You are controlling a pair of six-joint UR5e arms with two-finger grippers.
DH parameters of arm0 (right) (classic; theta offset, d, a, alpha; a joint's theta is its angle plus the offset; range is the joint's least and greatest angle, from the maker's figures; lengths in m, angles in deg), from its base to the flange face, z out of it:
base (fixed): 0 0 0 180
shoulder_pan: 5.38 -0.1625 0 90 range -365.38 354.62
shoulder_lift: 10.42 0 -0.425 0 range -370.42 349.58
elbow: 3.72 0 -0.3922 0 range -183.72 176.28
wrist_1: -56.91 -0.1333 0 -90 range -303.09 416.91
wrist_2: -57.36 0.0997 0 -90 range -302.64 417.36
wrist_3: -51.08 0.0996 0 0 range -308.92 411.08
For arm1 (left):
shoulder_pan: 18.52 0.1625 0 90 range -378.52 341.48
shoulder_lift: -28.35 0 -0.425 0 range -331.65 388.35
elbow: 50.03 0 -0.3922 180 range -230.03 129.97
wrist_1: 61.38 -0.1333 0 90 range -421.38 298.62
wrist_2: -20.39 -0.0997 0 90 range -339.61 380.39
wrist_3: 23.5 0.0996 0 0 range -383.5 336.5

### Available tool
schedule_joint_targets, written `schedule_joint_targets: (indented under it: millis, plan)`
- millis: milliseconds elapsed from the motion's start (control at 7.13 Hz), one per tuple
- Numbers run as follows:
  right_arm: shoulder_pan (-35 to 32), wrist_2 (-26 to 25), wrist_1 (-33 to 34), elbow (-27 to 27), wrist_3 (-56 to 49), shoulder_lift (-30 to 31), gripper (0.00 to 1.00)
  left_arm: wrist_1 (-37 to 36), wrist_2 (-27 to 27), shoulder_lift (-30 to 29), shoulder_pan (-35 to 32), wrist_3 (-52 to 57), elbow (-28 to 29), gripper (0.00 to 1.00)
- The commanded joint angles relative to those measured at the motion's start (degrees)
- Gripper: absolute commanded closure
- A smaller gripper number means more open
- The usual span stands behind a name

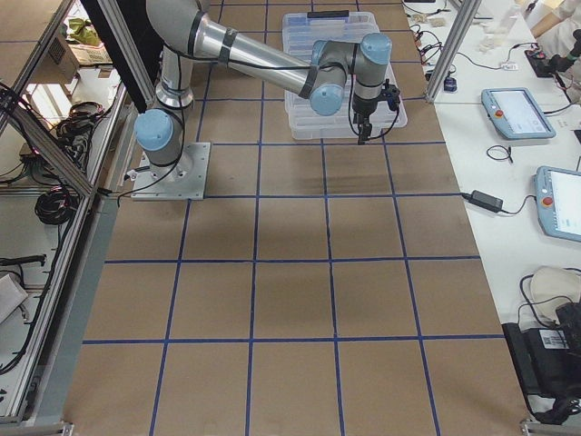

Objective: Place red block in blue tray from box

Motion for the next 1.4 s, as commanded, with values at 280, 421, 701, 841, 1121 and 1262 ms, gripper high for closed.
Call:
schedule_joint_targets:
  millis: [280,421,701,841,1121,1262]
  plan:
    - [4.6,-0.1,0.5,0.1,-3.3,0.1,0.00,-4.0,0.1,-1.8,0.0,4.4,-0.4,0.00]
    - [5.5,-0.2,0.5,0.1,-3.4,0.1,0.00,-6.6,-0.1,-3.2,-0.1,5.7,-1.3,0.00]
    - [7.6,-0.2,0.5,0.1,-3.7,0.2,0.00,-10.5,0.1,-5.5,-0.5,7.5,-3.1,0.00]
    - [8.2,-0.3,0.5,0.1,-4.9,0.2,0.00,-12.8,0.2,-6.3,-0.6,9.4,-4.4,0.00]
    - [8.7,-0.4,0.5,0.1,-6.3,0.4,0.00,-16.5,0.4,-6.6,-1.1,10.7,-7.6,0.06]
    - [9.1,-0.4,0.5,0.1,-6.3,0.4,0.00,-18.5,0.6,-7.0,-1.2,11.3,-9.1,0.09]
